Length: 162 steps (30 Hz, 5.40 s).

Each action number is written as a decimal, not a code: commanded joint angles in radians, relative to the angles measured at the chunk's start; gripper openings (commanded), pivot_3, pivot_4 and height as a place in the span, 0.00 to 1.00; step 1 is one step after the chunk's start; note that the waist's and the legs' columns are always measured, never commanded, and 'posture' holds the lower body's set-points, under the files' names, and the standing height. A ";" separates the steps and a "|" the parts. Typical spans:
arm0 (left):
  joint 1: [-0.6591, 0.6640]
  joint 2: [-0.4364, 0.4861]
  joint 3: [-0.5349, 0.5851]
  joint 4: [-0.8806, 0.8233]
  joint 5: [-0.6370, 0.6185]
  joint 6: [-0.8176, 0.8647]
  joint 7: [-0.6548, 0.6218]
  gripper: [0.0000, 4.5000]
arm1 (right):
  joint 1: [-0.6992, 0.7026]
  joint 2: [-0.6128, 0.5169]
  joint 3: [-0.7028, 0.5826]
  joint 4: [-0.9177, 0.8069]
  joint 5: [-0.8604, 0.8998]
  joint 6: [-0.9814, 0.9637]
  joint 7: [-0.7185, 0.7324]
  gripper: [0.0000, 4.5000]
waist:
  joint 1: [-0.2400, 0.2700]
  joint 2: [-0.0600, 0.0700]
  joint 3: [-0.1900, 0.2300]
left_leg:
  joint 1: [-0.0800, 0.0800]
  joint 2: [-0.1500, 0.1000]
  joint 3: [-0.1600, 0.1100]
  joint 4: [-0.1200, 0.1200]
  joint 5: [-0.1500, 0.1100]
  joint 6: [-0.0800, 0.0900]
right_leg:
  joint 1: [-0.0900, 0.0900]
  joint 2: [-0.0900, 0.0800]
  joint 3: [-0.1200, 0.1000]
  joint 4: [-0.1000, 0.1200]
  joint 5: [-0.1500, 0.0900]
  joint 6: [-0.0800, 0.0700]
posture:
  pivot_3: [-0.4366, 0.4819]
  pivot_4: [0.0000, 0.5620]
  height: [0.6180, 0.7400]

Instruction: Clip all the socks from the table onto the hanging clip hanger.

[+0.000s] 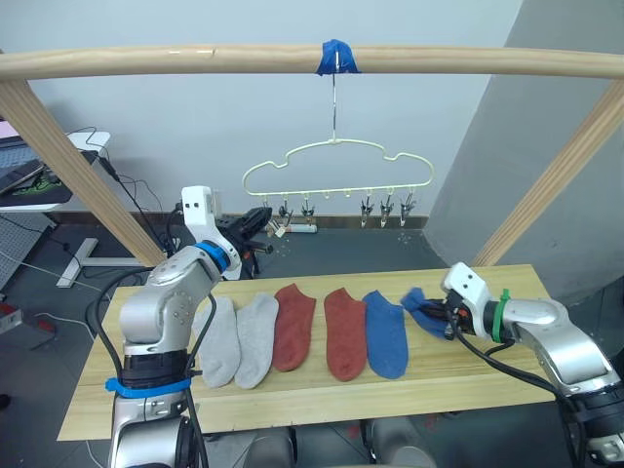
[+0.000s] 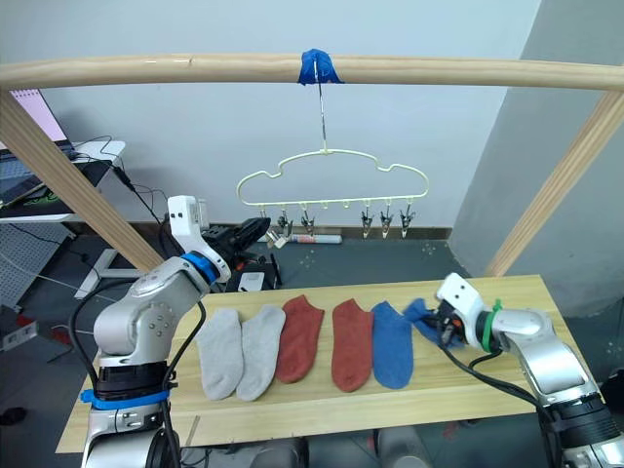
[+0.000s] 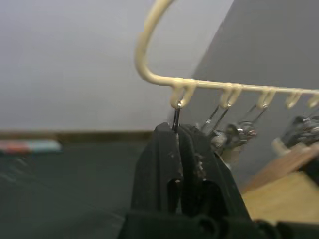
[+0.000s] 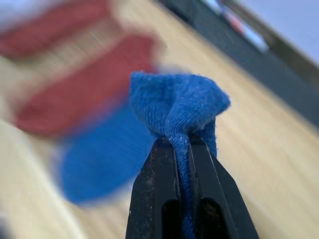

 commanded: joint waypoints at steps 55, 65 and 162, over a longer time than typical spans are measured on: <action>0.084 0.108 0.049 -0.179 -0.376 0.127 0.052 0.93 | -0.424 0.464 0.147 0.256 0.014 0.060 -0.227 0.00 | 0.023 -0.002 -0.001 | -0.018 -0.001 -0.003 0.001 0.000 0.000 | -0.017 -0.001 -0.001 0.000 0.006 -0.010 | 0.43 0.21 1.00; 0.214 0.229 -0.063 -0.267 -0.225 0.043 -0.039 1.00 | -0.379 0.456 0.191 0.278 0.007 0.031 -0.175 0.40 | 0.041 -0.002 -0.001 | -0.016 0.000 0.000 0.000 0.000 0.000 | -0.018 0.000 -0.001 0.000 0.007 -0.011 | 0.45 0.21 1.00; 0.038 -0.152 -0.318 0.259 0.614 -0.933 0.093 0.30 | -0.174 0.222 -0.049 -0.205 0.259 -0.177 -0.198 1.00 | 0.021 -0.002 -0.003 | -0.016 0.009 0.002 0.004 0.001 0.001 | -0.017 0.011 0.002 0.000 0.013 -0.015 | 0.30 0.21 1.00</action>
